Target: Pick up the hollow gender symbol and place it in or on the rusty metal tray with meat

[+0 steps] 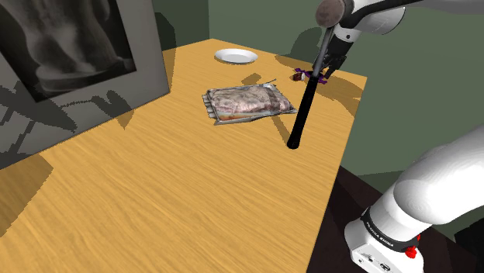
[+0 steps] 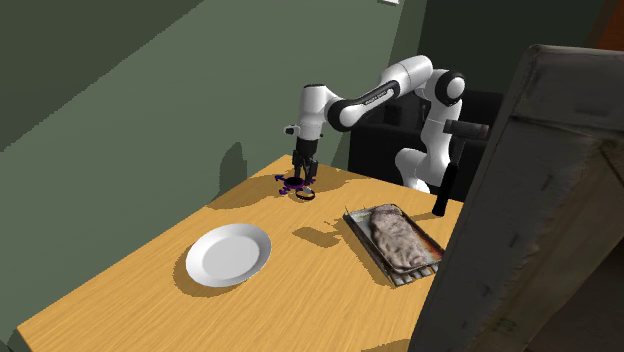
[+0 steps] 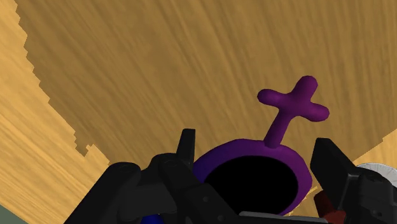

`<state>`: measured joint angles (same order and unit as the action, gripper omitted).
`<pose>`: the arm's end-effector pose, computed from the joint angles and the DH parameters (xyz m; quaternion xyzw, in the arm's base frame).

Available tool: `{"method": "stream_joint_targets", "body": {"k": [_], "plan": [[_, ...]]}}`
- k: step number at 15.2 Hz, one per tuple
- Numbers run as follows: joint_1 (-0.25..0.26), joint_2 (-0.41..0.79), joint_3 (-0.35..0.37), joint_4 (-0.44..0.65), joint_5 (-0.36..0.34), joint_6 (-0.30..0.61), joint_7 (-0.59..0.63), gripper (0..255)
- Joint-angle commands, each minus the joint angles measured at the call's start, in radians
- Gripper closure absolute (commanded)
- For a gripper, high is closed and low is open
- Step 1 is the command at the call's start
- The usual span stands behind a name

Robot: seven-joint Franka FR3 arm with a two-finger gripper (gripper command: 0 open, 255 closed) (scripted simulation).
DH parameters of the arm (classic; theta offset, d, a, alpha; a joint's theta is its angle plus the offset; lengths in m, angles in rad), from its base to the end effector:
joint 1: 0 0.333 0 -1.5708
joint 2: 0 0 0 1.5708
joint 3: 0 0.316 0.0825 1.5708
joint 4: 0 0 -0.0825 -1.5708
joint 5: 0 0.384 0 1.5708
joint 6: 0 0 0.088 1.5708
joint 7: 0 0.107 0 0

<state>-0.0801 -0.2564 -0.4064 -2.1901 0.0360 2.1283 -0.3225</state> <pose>0.4364 -0.2415 0.5018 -0.9902 0.0880 -0.1054 0.0272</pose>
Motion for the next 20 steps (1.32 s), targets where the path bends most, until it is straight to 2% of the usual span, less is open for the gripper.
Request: {"method": "stream_joint_targets", "body": {"k": [1, 6, 20], "plan": [[0.0, 0.0, 0.0, 0.0, 0.0, 0.0, 0.0, 255], [0.0, 0.0, 0.0, 0.0, 0.0, 0.0, 0.0, 255], [0.002, -0.019, 0.013, 0.17, -0.011, -0.187, 0.025, 255]]}}
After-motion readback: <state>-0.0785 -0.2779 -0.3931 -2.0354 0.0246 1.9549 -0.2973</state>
